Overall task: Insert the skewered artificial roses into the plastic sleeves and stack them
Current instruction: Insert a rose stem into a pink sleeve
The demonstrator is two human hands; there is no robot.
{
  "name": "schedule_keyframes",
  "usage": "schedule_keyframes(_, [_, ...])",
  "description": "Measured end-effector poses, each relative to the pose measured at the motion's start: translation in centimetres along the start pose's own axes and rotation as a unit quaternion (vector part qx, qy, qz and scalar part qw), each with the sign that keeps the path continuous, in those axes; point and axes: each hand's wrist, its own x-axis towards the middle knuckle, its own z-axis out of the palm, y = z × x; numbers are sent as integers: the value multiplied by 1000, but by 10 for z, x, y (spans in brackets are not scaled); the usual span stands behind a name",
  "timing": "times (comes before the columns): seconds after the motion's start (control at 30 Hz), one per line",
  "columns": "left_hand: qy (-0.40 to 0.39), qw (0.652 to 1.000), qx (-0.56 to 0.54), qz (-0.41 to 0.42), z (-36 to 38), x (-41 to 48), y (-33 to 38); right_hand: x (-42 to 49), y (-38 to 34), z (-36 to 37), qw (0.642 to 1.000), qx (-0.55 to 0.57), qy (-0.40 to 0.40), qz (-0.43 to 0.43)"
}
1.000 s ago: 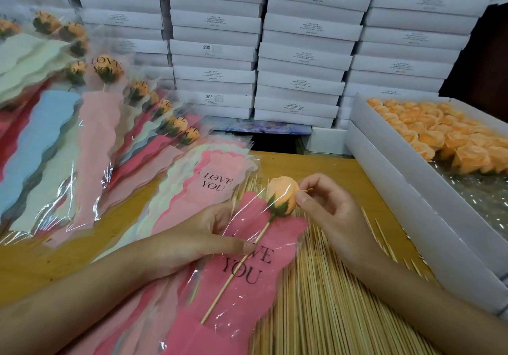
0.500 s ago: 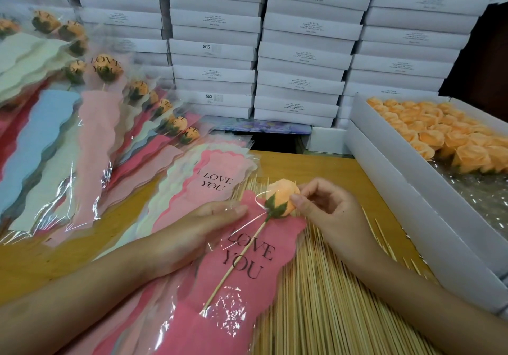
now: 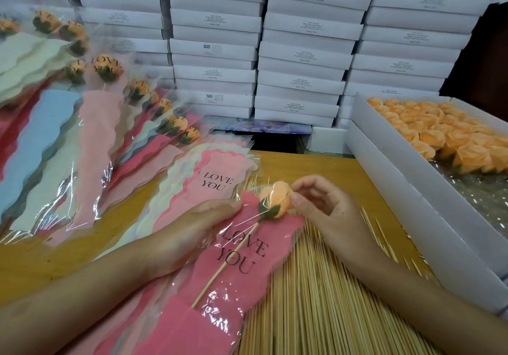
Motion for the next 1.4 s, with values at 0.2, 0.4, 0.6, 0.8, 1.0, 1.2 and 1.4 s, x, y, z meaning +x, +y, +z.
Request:
schedule_keyframes(0.2, [43,999,3,-13,3,-1,0,-2,0,1,999,-19,-40,16])
schedule_keyframes(0.4, [49,998,25,-13,5,0,1,-2,-2,1,999,1,-50,19])
schedule_keyframes(0.6, [16,1000,-18,1,8,-1,4,-2,-2,2,1000,-25,-16,10])
schedule_keyframes(0.8, [38,999,-8,-1,9,-1,3,-1,-1,1,1000,2,-13,21])
schedule_keyframes(1.0, [56,998,24,-7,3,2,1,-4,-3,1,998,3,-49,30])
schedule_keyframes(1.2, [22,1000,13,-2,2,3,1,-6,-7,1,996,-9,-77,43])
schedule_keyframes(1.4, [-32,999,11,-1,-4,6,-2,-6,-10,1,992,-33,-115,43])
